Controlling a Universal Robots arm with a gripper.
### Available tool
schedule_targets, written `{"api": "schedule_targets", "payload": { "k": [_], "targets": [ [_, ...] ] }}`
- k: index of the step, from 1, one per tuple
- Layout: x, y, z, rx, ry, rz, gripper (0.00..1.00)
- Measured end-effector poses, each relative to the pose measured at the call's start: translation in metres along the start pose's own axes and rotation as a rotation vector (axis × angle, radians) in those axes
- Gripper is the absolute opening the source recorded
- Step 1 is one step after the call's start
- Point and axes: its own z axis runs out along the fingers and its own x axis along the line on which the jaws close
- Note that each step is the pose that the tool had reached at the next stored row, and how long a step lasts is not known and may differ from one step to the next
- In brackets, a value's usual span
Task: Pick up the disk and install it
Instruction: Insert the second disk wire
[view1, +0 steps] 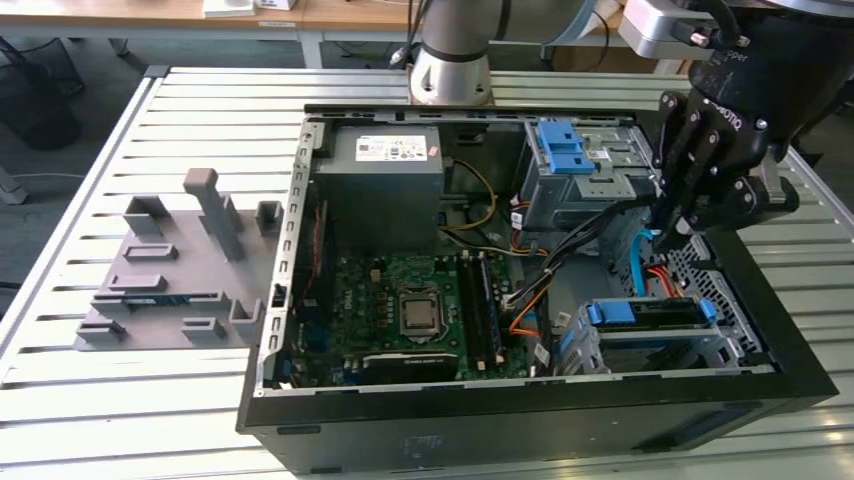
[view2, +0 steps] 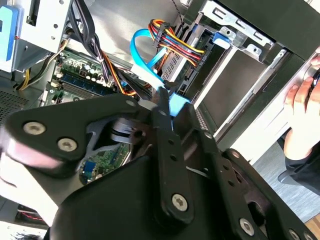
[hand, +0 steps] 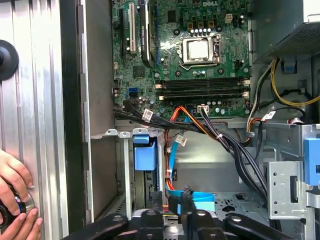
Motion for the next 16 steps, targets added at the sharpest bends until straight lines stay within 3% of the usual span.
{"api": "schedule_targets", "payload": {
  "k": [1, 2, 16],
  "targets": [
    [-0.0001, 0.0, 0.0002, 0.0, 0.0001, 0.0, 0.25],
    [-0.0002, 0.0, 0.0006, 0.0, 0.0002, 0.0, 0.31],
    [-0.003, 0.0002, 0.0129, 0.0, 0.0001, 0.0, 0.31]
  ]
}}
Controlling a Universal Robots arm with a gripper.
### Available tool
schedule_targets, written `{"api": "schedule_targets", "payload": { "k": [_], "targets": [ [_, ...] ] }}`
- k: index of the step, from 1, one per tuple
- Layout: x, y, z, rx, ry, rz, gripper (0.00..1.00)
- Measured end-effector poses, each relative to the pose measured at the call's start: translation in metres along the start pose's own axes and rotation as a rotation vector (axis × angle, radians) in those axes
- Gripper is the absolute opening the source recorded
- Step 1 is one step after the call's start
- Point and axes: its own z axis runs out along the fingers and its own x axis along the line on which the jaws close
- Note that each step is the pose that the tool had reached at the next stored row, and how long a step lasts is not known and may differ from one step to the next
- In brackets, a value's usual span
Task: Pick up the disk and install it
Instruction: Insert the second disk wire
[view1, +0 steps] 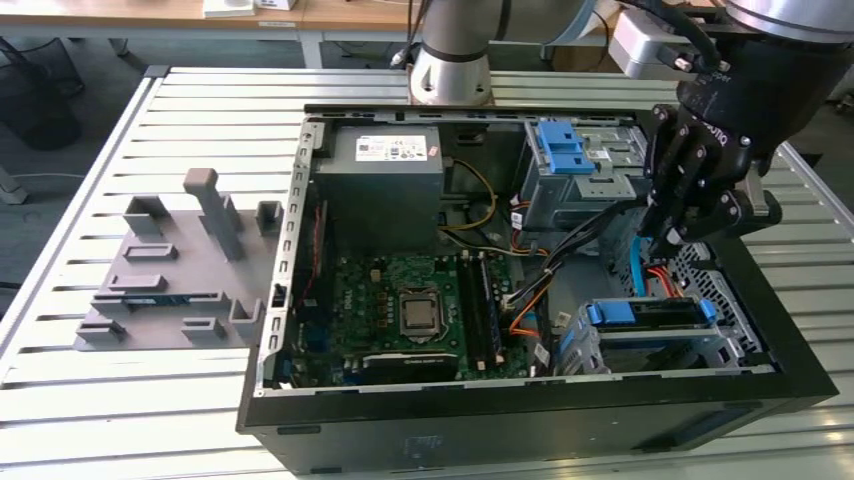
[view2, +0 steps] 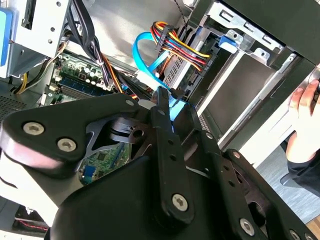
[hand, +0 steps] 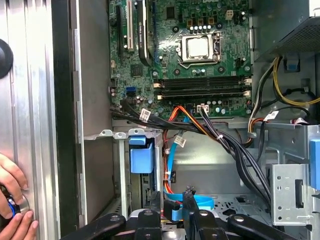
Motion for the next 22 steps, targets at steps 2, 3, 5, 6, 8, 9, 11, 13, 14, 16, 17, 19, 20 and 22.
{"api": "schedule_targets", "payload": {
  "k": [2, 3, 5, 6, 8, 9, 11, 13, 14, 16, 17, 19, 20, 22],
  "targets": [
    [-0.0002, 0.0, 0.002, 0.0, 0.0001, 0.0, 0.31],
    [-0.0003, 0.0, 0.0028, 0.0, 0.0001, 0.0, 0.3],
    [-0.0005, -0.0002, 0.0042, 0.0, 0.0001, 0.0, 0.24],
    [-0.0006, -0.0002, 0.0049, 0.0, 0.0, 0.0, 0.17],
    [-0.0007, -0.0006, 0.0065, -0.0001, -0.0005, 0.0, 0.16],
    [-0.0008, -0.0007, 0.0074, -0.0002, -0.0014, 0.0, 0.16],
    [-0.0007, -0.0008, 0.0093, -0.0009, -0.0061, 0.0, 0.16],
    [-0.0004, -0.0009, 0.0109, -0.0021, -0.0219, 0.0, 0.16],
    [-0.0003, -0.0009, 0.0114, -0.0028, -0.0316, 0.0, 0.16],
    [-0.0003, -0.0009, 0.0118, -0.0034, -0.0423, 0.0, 0.16],
    [-0.0003, -0.0009, 0.0118, -0.0035, -0.0429, 0.0, 0.16],
    [-0.0003, -0.0009, 0.0117, -0.0036, -0.0437, 0.0, 0.16],
    [-0.0003, -0.0009, 0.0117, -0.0036, -0.0441, 0.0, 0.16],
    [0.0, -0.0009, 0.012, -0.0036, -0.0445, 0.0, 0.16]
  ]
}}
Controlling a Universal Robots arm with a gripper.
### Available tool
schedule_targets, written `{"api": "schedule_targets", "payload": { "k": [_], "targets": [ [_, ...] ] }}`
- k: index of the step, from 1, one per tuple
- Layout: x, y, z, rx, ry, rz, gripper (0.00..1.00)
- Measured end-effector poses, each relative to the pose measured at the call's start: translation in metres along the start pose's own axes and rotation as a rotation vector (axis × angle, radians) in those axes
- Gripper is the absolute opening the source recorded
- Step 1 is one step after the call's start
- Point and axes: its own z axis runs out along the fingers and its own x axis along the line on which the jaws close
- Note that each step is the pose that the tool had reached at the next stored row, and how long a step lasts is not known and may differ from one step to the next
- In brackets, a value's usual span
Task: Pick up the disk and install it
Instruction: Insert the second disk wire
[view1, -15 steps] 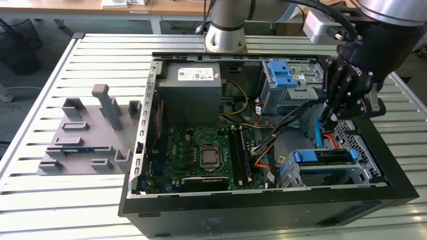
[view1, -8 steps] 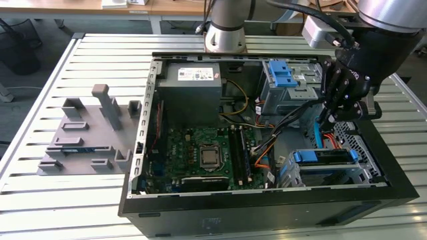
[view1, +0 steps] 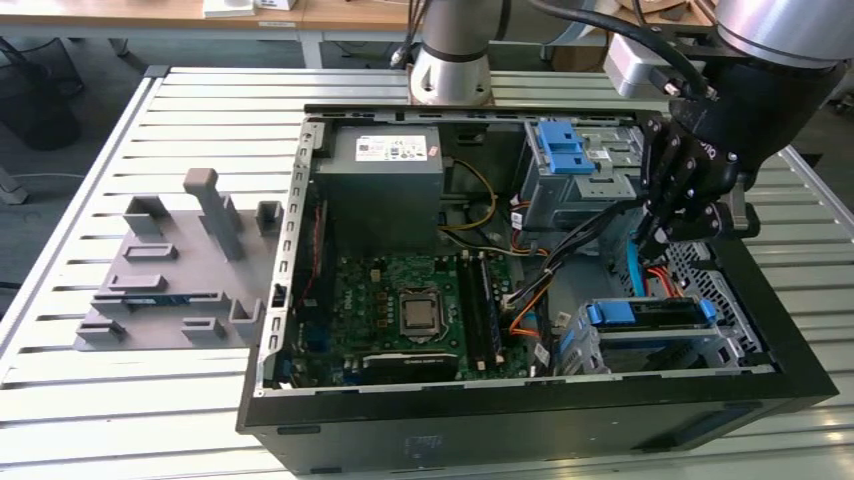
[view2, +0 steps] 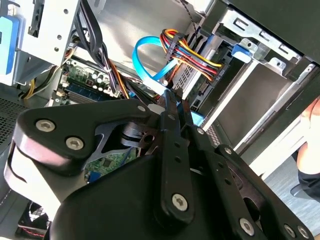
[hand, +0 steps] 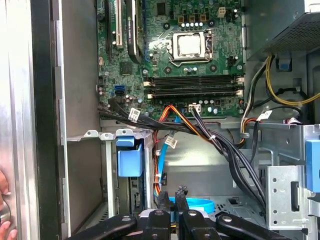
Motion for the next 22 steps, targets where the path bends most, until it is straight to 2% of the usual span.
{"api": "schedule_targets", "payload": {
  "k": [4, 13, 22],
  "targets": [
    [0.0034, -0.0002, 0.0028, 0.0, 0.0002, 0.0, 0.16],
    [0.0179, -0.0012, 0.0118, 0.0, 0.0001, 0.0, 0.16],
    [0.0244, -0.0017, 0.0188, 0.0, 0.0, 0.0, 0.16]
  ]
}}
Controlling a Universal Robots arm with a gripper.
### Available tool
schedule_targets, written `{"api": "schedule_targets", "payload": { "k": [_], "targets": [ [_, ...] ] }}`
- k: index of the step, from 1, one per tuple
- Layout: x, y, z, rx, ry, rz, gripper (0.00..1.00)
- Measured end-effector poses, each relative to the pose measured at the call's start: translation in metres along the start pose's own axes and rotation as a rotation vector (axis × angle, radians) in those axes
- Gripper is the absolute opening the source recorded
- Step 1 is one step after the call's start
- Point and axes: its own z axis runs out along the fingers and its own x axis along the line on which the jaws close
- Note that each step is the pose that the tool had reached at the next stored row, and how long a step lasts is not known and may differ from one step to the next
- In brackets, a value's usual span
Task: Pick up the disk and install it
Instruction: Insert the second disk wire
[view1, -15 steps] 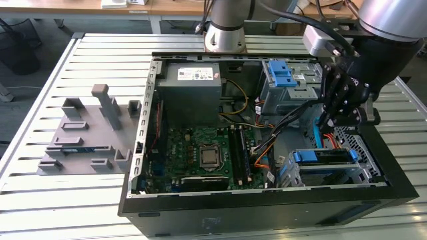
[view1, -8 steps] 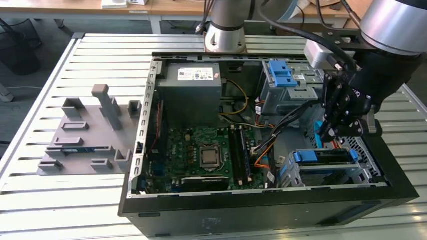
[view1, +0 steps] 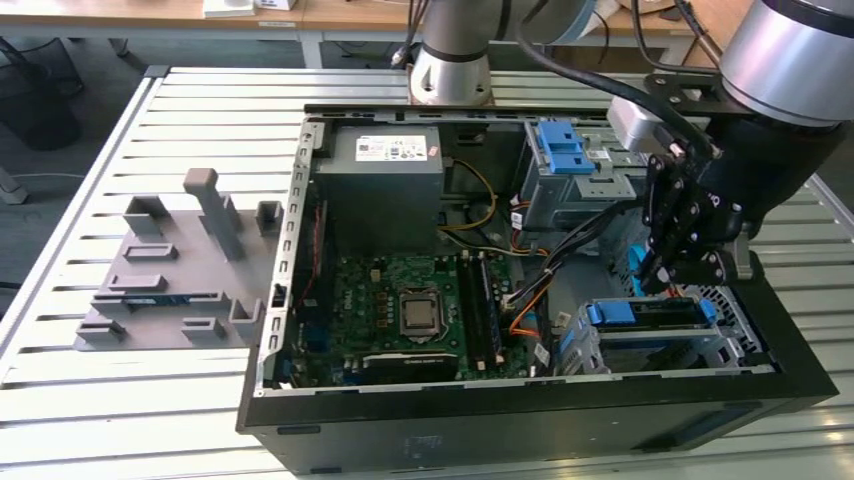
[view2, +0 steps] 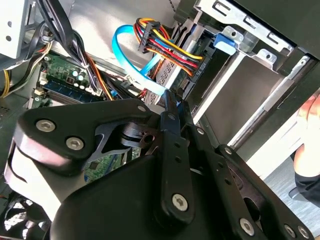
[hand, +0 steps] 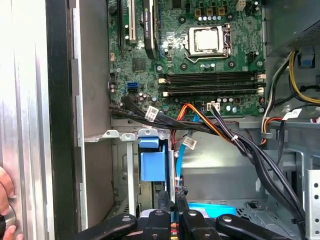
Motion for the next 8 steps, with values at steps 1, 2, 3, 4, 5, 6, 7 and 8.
{"api": "schedule_targets", "payload": {
  "k": [1, 2, 3, 4, 5, 6, 7, 8],
  "targets": [
    [0.0, 0.0, 0.0, 0.0, 0.0001, 0.0, 0.16],
    [0.0, 0.0, 0.0, 0.0, 0.0002, 0.0, 0.16],
    [0.0, 0.0, 0.0, 0.0, 0.0002, 0.0, 0.16],
    [0.0, 0.0, 0.0, 0.0, 0.0002, 0.0, 0.16],
    [0.0, 0.0, 0.0001, 0.0, 0.0004, 0.0, 0.16],
    [0.0002, 0.0, 0.0006, -0.0003, -0.0028, 0.0, 0.16],
    [0.0008, -0.0001, 0.0013, -0.0009, -0.012, 0.0, 0.16],
    [0.0017, -0.0001, 0.0018, -0.0017, -0.0237, 0.0, 0.16]
  ]
}}
